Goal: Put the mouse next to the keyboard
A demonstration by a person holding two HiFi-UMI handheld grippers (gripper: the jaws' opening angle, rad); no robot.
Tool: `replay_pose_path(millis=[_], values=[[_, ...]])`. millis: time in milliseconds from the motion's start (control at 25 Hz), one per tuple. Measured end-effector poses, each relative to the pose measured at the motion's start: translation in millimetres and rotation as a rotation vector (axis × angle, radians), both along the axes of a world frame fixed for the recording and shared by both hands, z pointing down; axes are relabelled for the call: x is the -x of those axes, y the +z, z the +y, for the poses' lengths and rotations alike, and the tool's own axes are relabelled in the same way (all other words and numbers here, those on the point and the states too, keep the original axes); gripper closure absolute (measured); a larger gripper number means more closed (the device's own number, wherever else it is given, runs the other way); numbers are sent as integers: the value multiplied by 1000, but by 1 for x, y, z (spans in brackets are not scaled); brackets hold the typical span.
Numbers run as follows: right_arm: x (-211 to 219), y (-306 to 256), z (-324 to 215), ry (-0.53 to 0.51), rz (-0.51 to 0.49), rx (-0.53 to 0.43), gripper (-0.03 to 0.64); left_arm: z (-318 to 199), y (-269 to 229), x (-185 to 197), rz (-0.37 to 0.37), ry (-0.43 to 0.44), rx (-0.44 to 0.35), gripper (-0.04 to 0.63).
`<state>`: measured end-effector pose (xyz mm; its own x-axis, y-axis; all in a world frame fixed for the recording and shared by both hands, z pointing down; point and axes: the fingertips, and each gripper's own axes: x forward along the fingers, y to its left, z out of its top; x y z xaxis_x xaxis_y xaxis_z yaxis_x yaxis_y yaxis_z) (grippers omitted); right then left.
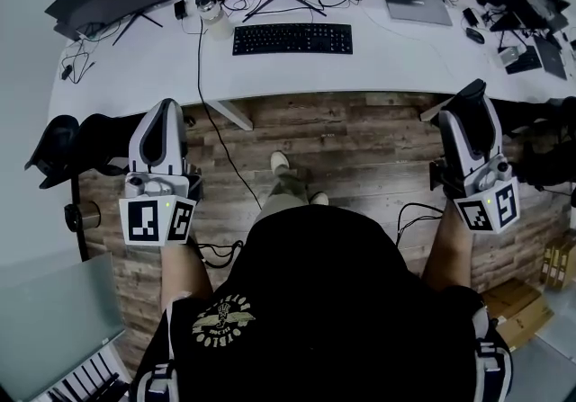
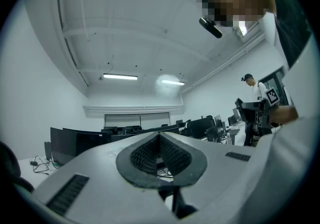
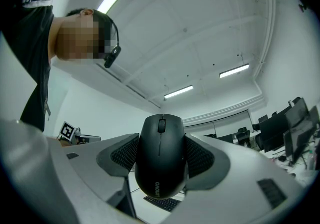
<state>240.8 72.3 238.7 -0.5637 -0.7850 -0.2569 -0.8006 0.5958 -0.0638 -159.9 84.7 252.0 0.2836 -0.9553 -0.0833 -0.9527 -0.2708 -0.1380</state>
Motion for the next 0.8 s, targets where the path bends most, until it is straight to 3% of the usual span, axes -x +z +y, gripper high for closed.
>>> replay_pose_path(millis=[800], values=[[39, -1, -73, -6, 29, 12, 333, -75, 6, 35, 24, -7, 17, 594]])
